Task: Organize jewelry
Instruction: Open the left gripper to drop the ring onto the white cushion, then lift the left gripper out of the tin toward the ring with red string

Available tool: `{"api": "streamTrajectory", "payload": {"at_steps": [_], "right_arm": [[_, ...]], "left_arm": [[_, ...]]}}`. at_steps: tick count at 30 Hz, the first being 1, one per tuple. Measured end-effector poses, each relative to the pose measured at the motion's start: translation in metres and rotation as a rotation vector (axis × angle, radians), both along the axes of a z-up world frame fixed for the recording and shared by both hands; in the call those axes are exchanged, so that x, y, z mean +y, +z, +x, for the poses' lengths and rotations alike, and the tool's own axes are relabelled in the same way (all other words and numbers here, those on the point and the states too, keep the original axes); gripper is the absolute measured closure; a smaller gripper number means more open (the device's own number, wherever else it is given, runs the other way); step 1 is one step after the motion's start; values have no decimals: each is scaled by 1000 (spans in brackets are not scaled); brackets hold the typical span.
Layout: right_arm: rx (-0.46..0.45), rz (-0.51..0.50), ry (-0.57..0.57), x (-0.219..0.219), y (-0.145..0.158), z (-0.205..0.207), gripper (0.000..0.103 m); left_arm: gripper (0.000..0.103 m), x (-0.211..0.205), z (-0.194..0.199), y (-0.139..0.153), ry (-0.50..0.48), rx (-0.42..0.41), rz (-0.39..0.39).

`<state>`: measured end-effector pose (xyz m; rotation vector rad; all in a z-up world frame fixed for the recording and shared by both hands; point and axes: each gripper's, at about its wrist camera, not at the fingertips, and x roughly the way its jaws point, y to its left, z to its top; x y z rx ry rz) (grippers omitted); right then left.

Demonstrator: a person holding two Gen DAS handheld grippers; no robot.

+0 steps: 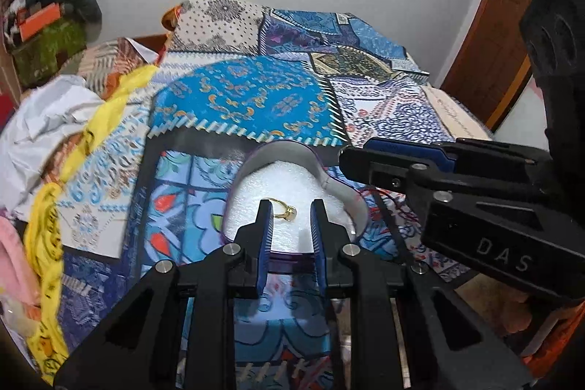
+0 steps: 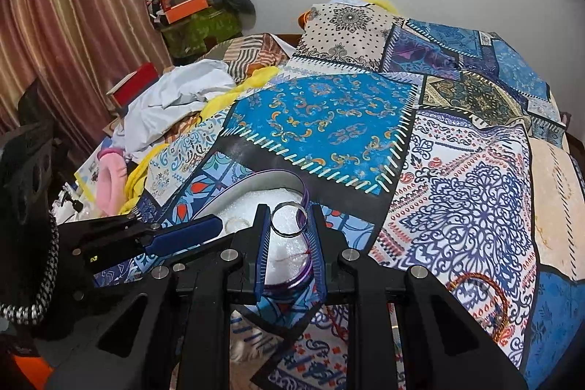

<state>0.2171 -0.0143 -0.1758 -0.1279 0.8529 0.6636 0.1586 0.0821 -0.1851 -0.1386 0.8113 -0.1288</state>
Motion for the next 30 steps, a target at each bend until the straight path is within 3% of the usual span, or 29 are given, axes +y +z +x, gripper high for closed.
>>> {"api": "streamTrajectory", "payload": {"at_steps": [11,22,30], "right_arm": [[27,-55,42,15,-14,1,84],[38,-106,68,21,-19,-5,84],[-3,-76,20,1,1,-14,79]], "left_arm": [[83,30,-9,6,64,-20,24],[83,31,-9,11,72,-12,19],[78,20,-19,28,72,-32,34]]}}
